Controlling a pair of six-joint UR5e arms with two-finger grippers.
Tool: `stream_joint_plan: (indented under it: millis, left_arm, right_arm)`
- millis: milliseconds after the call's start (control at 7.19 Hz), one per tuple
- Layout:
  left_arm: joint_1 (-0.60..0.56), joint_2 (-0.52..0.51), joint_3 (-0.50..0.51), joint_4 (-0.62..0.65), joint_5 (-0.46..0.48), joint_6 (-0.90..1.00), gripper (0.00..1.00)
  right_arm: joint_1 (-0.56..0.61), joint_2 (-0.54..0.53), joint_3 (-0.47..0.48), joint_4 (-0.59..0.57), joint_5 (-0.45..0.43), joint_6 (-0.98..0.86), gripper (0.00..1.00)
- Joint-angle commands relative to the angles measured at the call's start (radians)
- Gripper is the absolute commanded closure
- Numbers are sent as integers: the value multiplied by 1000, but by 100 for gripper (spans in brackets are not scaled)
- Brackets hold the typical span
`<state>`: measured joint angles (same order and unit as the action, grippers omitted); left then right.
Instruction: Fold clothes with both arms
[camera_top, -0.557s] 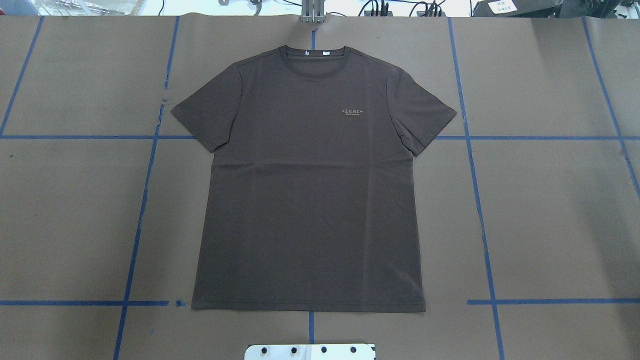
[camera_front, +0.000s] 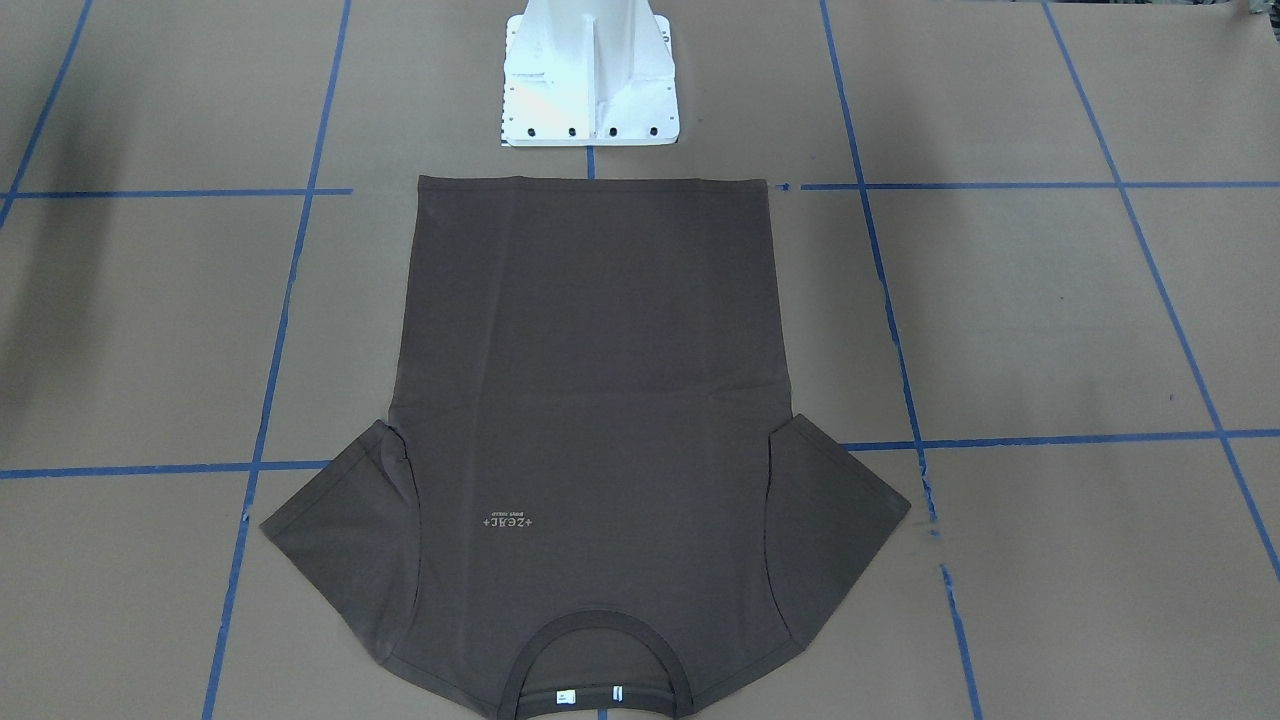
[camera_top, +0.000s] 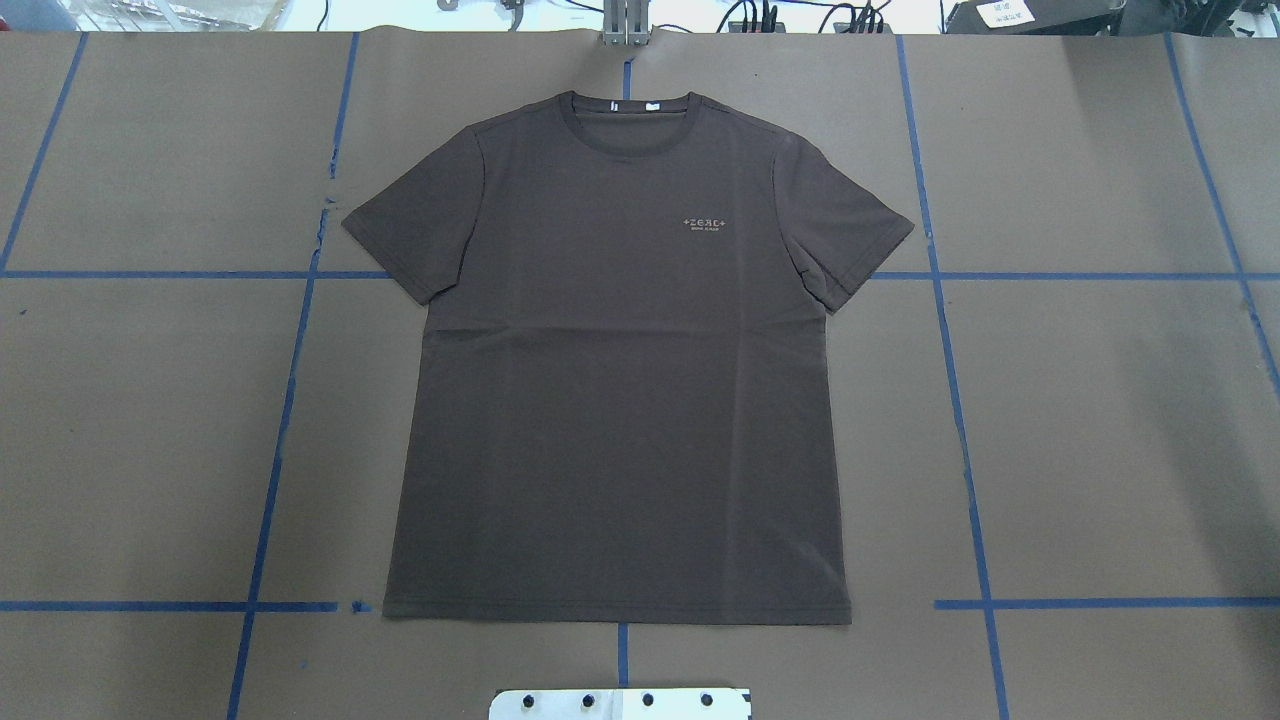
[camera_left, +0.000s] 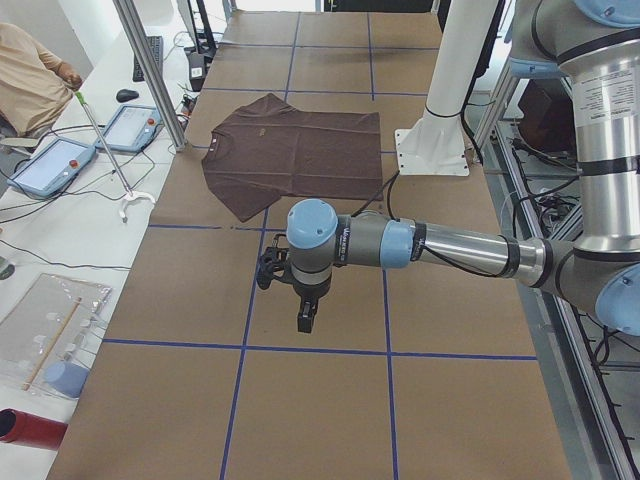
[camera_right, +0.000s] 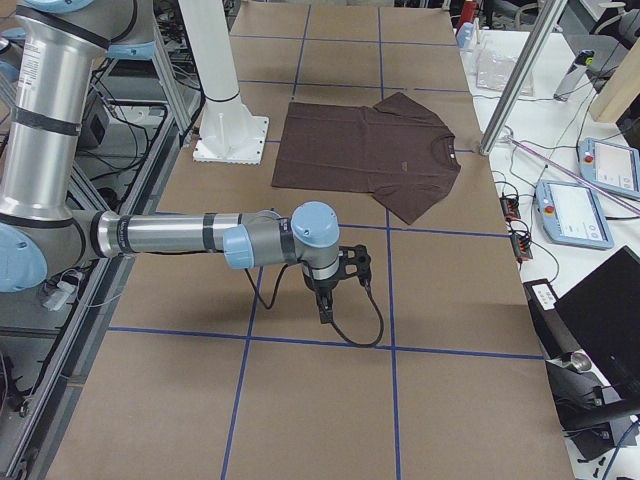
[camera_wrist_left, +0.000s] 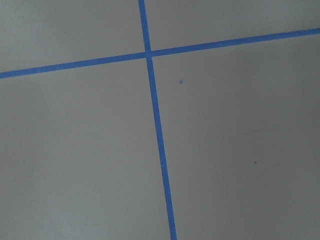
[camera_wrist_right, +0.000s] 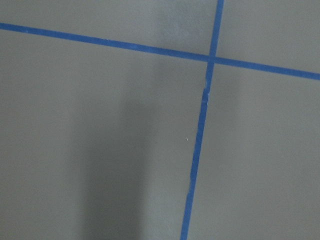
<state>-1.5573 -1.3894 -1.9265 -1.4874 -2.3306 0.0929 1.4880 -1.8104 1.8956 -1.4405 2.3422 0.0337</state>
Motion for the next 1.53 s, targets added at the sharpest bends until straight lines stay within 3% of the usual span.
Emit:
stream_joint_plan:
  millis: [0,139,417,696,835,974,1252,1391]
  left_arm:
    - [2,-103,-3,-14,39,-5,0]
    - [0,-211,15,-107,53,-7,0]
    - [0,-244,64,-441,47,-34,0]
    - [2,-238,103,-496,45,-36,0]
    - [2,-238,100,-496,45,-35,0]
    - [2,-238,97,-496,45,-36,0]
    - [2,-237,89,-496,45,-36,0]
    - [2,-238,87,-496,45,-36,0]
  right_arm:
    - [-2,114,0,0,12,5,0]
    - [0,152,-6,20,11,2,0]
    - [2,177,-21,72,2,34,0]
    - [-11,218,-99,278,-7,60,0]
    - [-96,277,-127,316,-50,194,0]
    - [-200,343,-138,337,-134,406,0]
    - [-399,506,-258,479,-289,755,0]
    - [-499,563,-320,532,-423,867,3]
